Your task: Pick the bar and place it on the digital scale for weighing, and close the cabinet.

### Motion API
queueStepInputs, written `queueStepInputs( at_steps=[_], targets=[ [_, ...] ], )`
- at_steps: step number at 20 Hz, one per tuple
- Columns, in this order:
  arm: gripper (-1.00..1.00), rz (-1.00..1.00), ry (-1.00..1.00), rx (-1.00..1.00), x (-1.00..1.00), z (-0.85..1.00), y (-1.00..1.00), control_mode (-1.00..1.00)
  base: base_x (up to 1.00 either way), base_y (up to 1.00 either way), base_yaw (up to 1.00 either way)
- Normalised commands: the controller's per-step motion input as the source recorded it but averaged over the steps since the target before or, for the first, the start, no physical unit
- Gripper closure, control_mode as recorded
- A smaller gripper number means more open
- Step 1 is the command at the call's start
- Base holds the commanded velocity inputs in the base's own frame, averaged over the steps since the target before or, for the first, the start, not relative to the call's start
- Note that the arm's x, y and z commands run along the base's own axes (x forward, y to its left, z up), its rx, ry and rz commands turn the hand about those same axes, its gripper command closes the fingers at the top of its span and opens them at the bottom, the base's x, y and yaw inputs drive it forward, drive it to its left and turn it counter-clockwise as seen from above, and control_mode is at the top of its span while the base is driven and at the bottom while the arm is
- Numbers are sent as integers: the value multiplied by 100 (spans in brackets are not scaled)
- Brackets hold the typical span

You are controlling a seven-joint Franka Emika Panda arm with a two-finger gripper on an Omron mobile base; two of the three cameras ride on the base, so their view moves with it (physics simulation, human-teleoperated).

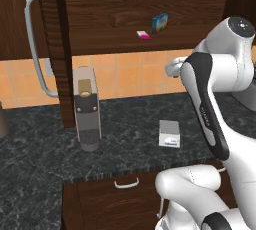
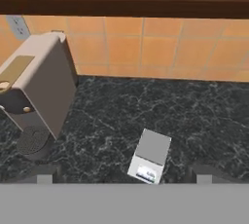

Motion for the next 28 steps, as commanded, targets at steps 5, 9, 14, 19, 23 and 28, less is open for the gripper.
queueStepInputs(
  at_steps=[5,9,14,19,23,28],
  targets=[
    [-100,0,-4,0,0,44,0,-100,0,0,0],
    [-100,0,-2,0,0,24,0,-100,0,0,0],
    [-100,0,-31,0,2,3,0,-100,0,0,0],
    [-100,0,-3,0,14,30,0,-100,0,0,0],
    [-100,1,-6,0,16,9,0,-100,0,0,0],
    [-100,0,-2,0,31,10,0,-100,0,0,0]
  ],
)
